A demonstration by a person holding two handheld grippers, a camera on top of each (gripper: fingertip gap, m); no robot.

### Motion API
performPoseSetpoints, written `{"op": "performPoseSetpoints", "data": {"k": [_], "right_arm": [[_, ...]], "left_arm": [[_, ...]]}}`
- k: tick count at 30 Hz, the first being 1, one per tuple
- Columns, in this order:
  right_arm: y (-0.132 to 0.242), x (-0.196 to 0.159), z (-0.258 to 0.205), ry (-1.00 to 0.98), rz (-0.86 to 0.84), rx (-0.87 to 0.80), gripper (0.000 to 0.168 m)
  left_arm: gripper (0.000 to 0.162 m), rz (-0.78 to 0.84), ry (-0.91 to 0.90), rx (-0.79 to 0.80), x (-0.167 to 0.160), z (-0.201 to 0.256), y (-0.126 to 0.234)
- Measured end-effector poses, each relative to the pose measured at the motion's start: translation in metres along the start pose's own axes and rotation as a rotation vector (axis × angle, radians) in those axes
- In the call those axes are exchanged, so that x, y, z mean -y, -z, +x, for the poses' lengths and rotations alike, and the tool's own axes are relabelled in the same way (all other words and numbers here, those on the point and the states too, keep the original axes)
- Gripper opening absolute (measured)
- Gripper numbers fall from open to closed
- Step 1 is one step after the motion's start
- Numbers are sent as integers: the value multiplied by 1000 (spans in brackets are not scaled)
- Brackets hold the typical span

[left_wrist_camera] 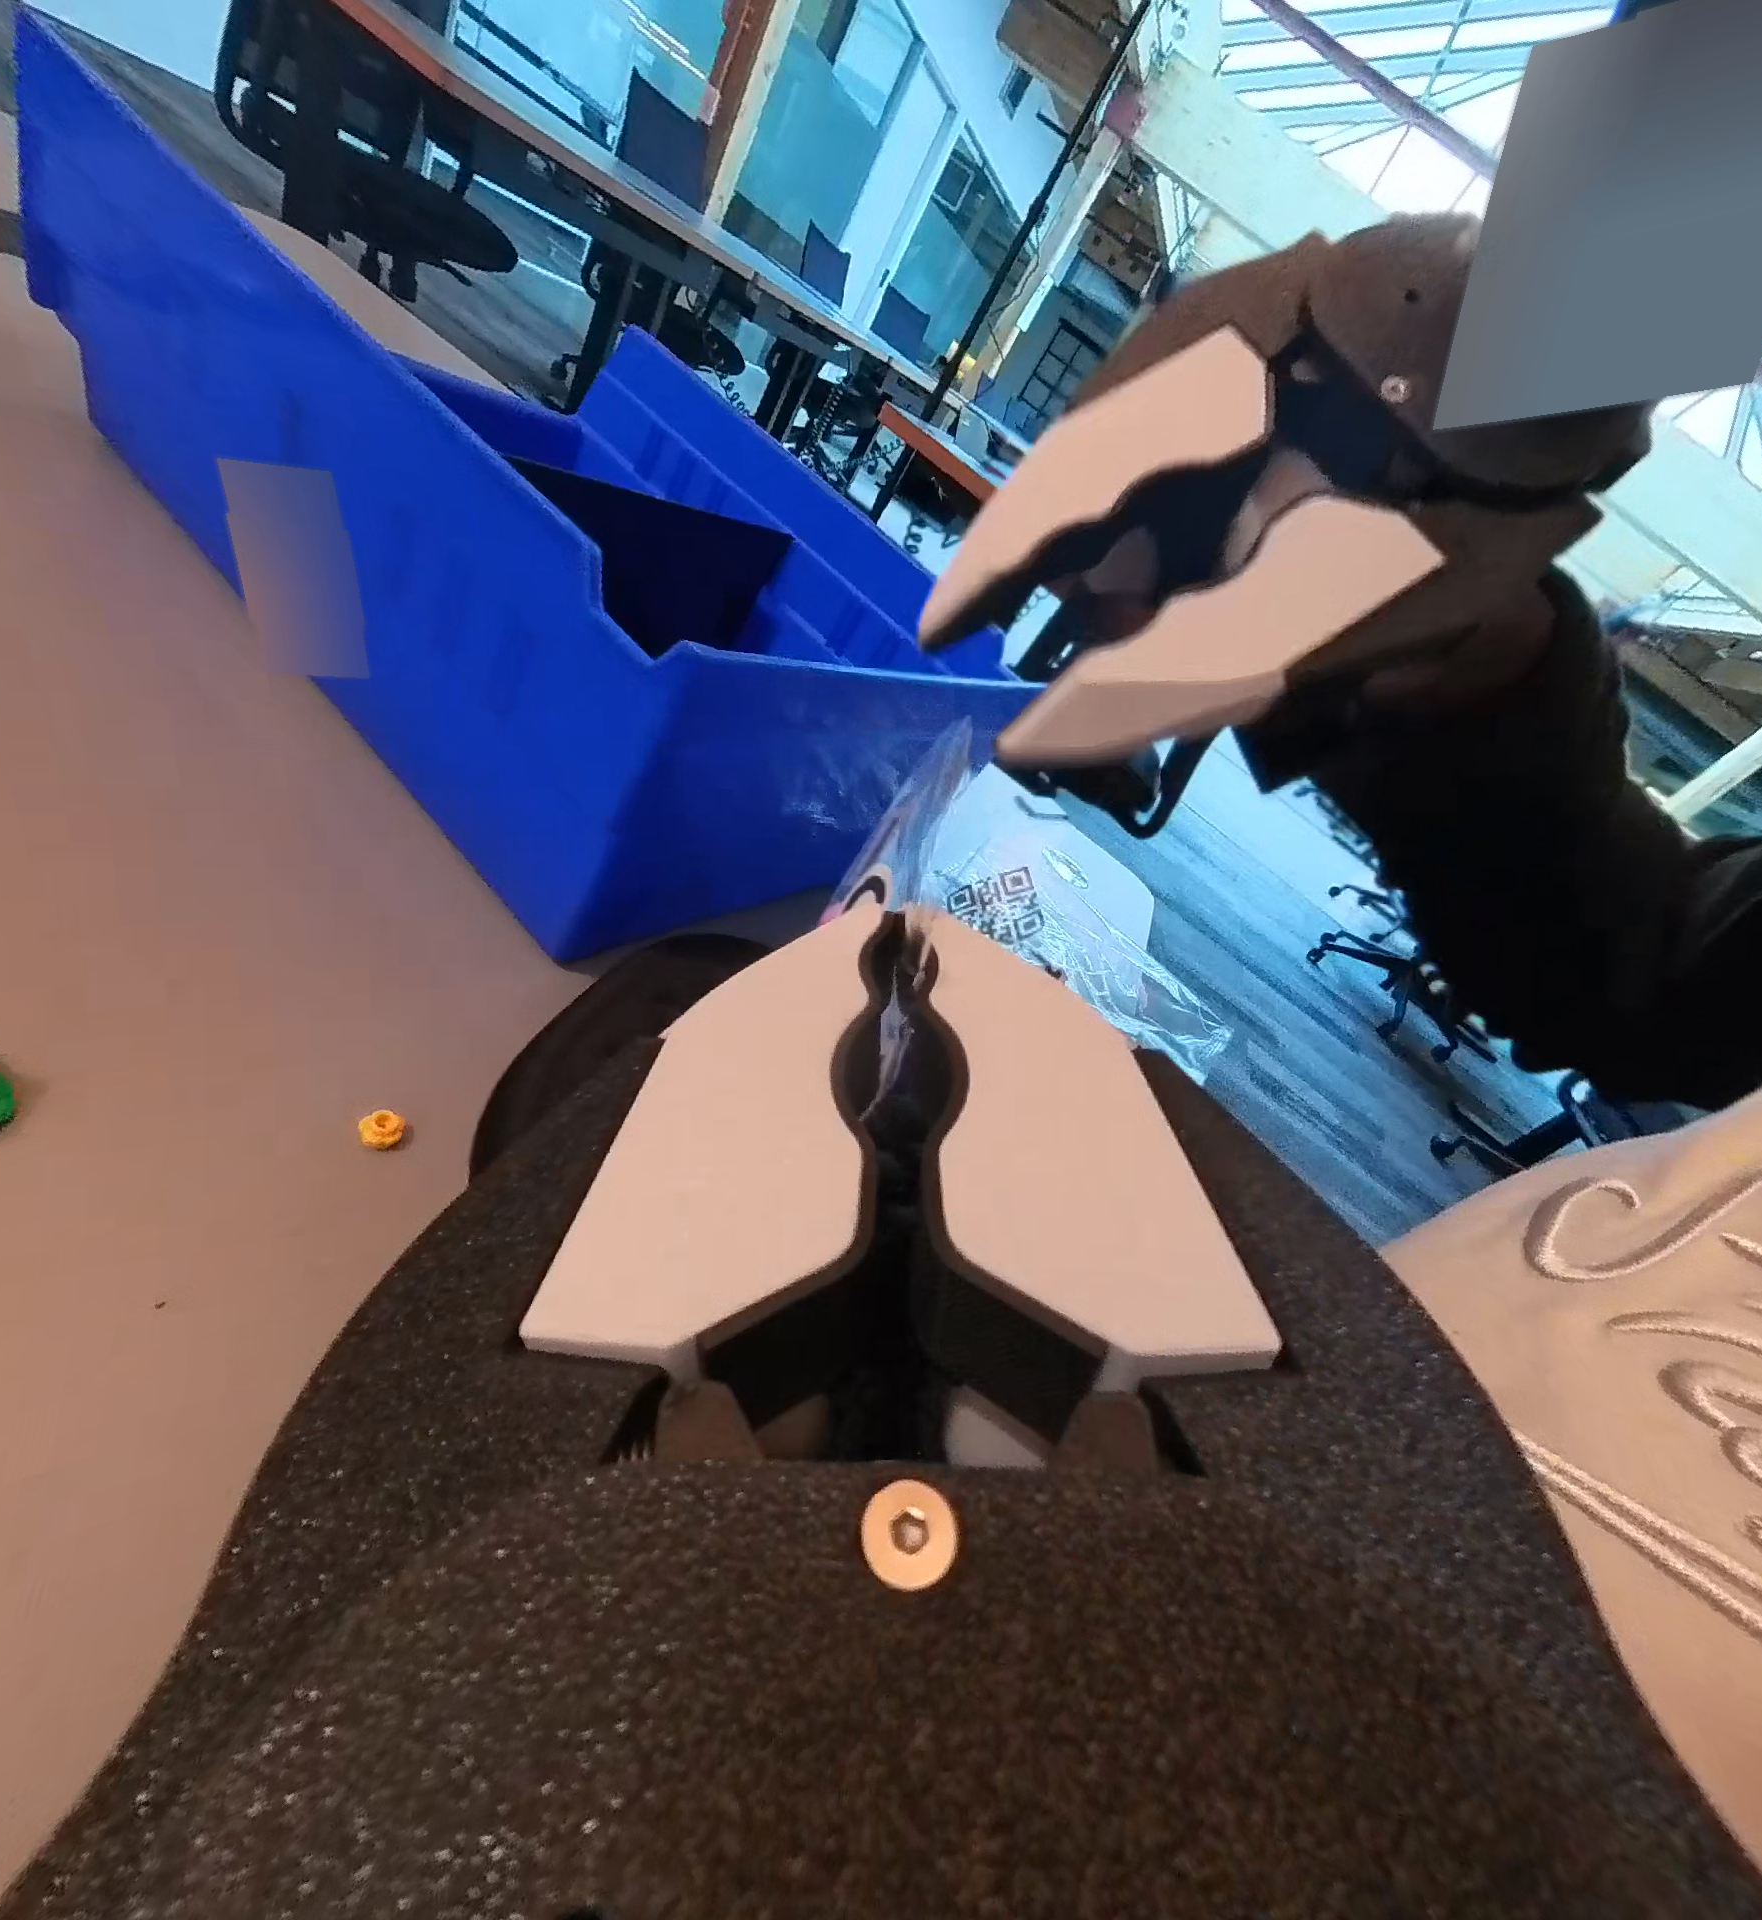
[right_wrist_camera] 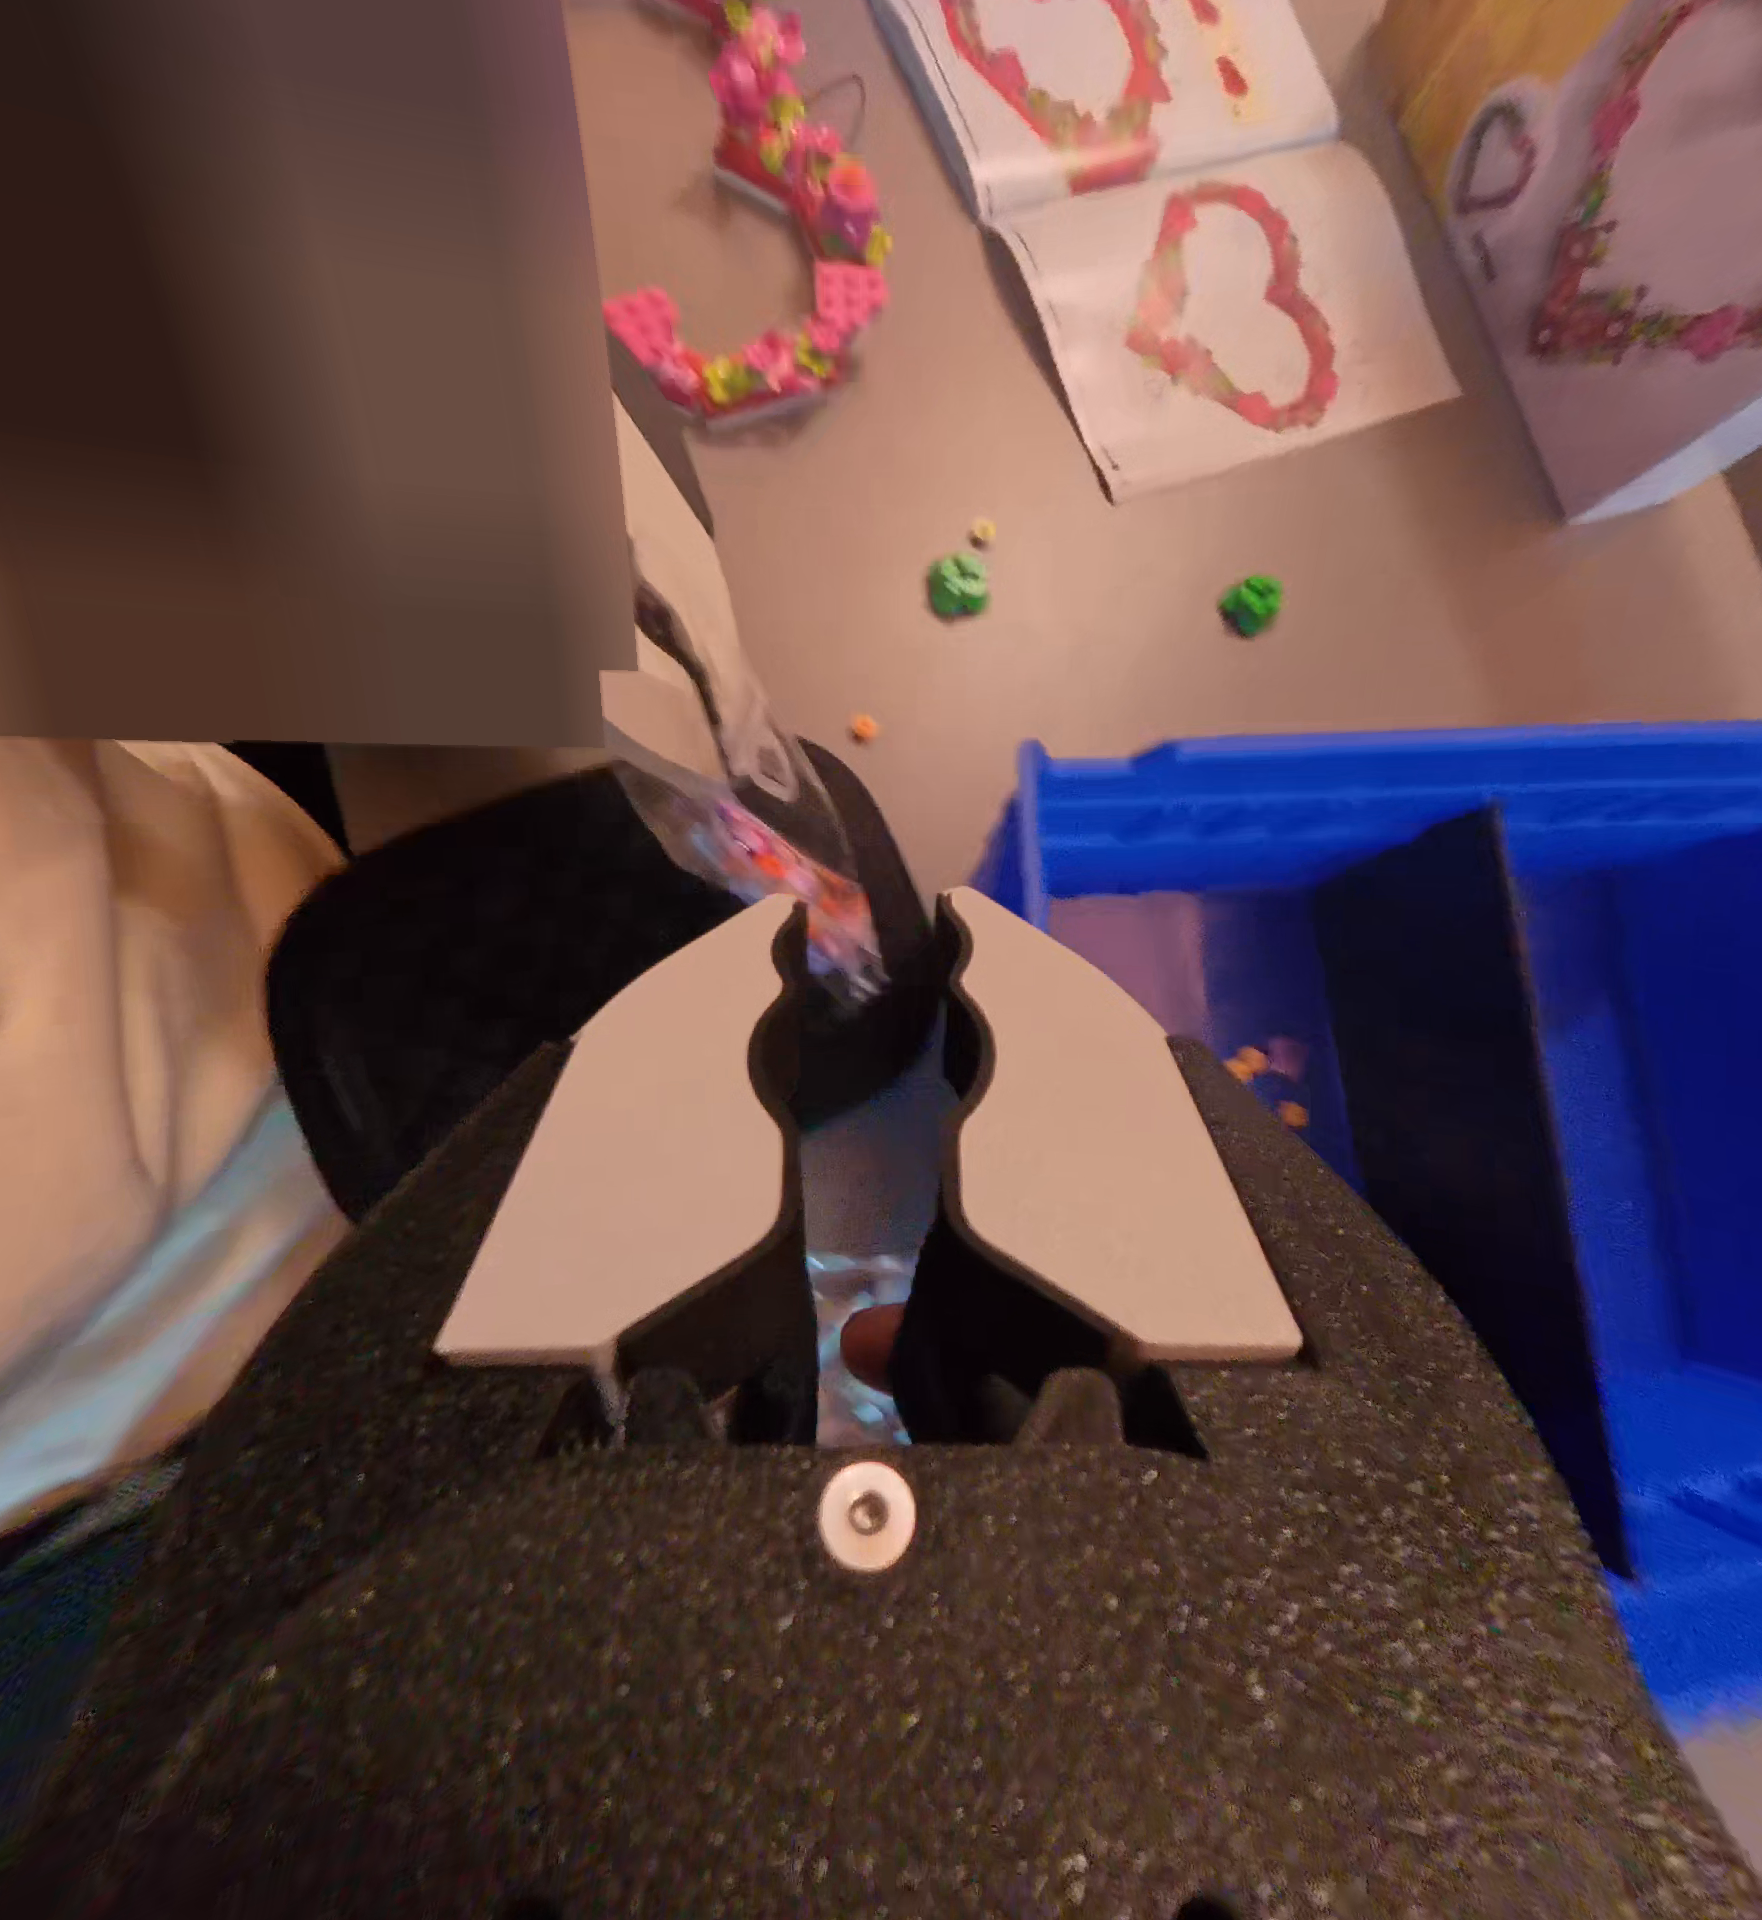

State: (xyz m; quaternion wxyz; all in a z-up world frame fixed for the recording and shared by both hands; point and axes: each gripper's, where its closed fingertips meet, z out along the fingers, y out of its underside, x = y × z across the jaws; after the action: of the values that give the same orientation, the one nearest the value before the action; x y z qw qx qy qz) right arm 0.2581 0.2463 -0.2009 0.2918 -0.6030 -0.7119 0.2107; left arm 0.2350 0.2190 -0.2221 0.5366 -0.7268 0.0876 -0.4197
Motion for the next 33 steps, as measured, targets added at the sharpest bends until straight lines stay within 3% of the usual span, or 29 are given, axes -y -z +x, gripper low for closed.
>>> {"op": "performPoseSetpoints", "data": {"k": [1,4,8,13,28,33], "right_arm": [[6,-3,12,33,-18,-46,24],[22,-17,52,137,-43,-96,16],[-7,-91,84,37,-375,56,21],[-38,-135,90,198,-609,168,22],[-53,-140,94,263,-658,202,7],[-39,-110,101,238,-556,118,7]], "left_arm": [[0,-2,-4,-1,0,0,0],[0,17,-5,-23,2,1,2],[0,2,-3,-36,-1,0,1],[0,-12,0,-32,-3,-1,0],[0,-15,-9,-15,-2,-5,-1],[0,-10,-18,0,-1,-8,0]]}}
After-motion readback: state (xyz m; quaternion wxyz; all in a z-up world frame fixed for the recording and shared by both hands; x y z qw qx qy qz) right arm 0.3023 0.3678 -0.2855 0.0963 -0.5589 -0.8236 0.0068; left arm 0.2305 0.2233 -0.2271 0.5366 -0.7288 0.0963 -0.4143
